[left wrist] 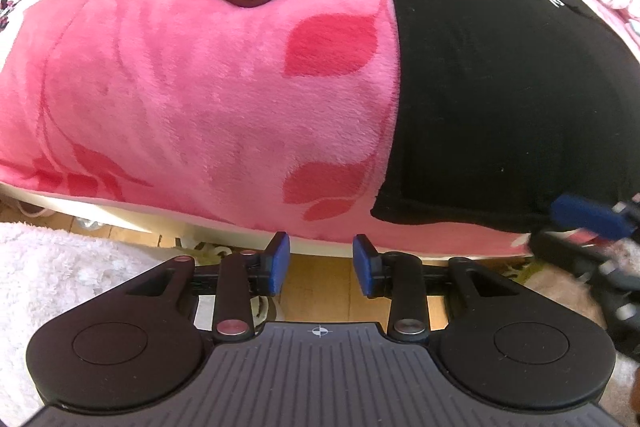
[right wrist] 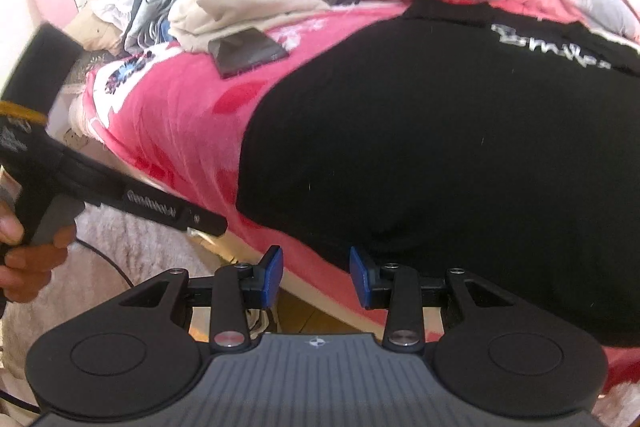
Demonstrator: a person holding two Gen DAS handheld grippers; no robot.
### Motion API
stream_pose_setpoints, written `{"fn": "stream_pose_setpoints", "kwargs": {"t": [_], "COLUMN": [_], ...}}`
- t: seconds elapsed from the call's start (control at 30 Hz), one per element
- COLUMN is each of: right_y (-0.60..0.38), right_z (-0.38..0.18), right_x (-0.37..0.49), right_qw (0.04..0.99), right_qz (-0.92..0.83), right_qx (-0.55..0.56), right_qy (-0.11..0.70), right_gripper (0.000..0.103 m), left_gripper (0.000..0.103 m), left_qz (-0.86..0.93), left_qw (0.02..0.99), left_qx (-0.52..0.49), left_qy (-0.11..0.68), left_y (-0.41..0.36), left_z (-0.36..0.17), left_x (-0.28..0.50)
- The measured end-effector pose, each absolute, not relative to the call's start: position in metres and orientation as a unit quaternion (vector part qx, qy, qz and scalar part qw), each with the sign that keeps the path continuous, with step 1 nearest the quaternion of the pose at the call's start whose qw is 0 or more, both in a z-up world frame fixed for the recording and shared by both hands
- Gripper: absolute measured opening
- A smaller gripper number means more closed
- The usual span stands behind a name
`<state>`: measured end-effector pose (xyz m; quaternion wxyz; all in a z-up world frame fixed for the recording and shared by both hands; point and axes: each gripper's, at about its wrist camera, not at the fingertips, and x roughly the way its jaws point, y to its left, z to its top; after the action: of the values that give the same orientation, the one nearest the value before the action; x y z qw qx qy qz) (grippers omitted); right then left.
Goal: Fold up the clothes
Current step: 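Lay the folded side down and open both tools above the black T-shirt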
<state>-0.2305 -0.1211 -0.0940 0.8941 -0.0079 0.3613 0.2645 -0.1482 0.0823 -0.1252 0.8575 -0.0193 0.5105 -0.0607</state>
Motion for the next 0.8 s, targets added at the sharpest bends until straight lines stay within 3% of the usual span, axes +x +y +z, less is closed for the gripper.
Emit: {"fn": "stream_pose_setpoints", "kwargs": {"t": [0.73, 0.77, 0.8], "right_y": [-0.156, -0.157, -0.157], "right_z": [-0.017, -0.016, -0.016], "right_x": [-0.244, -0.245, -0.248], "right_qw": [0.975, 0.978, 0.981], "right_qz": [0.145, 0.136, 0.129], "right_qx": [-0.012, -0.015, -0.017], "right_qy": [0.166, 0.155, 0.140], "right_gripper": [0.043, 0.060, 0.099], "left_gripper": [0.040, 0.041, 0.041], "left_qz": [-0.048, -0.050, -0.053], "left_qw": [0.865, 0.868, 0.870], "left_qx": [0.000, -0.004, -0.008], "left_qy": [0.499, 0.494, 0.490], "left_y": [0.080, 0.080, 0.081], "left_z": [-0.126, -0.125, -0.124], "left_x": [-0.150, -0.151, -0.152]}}
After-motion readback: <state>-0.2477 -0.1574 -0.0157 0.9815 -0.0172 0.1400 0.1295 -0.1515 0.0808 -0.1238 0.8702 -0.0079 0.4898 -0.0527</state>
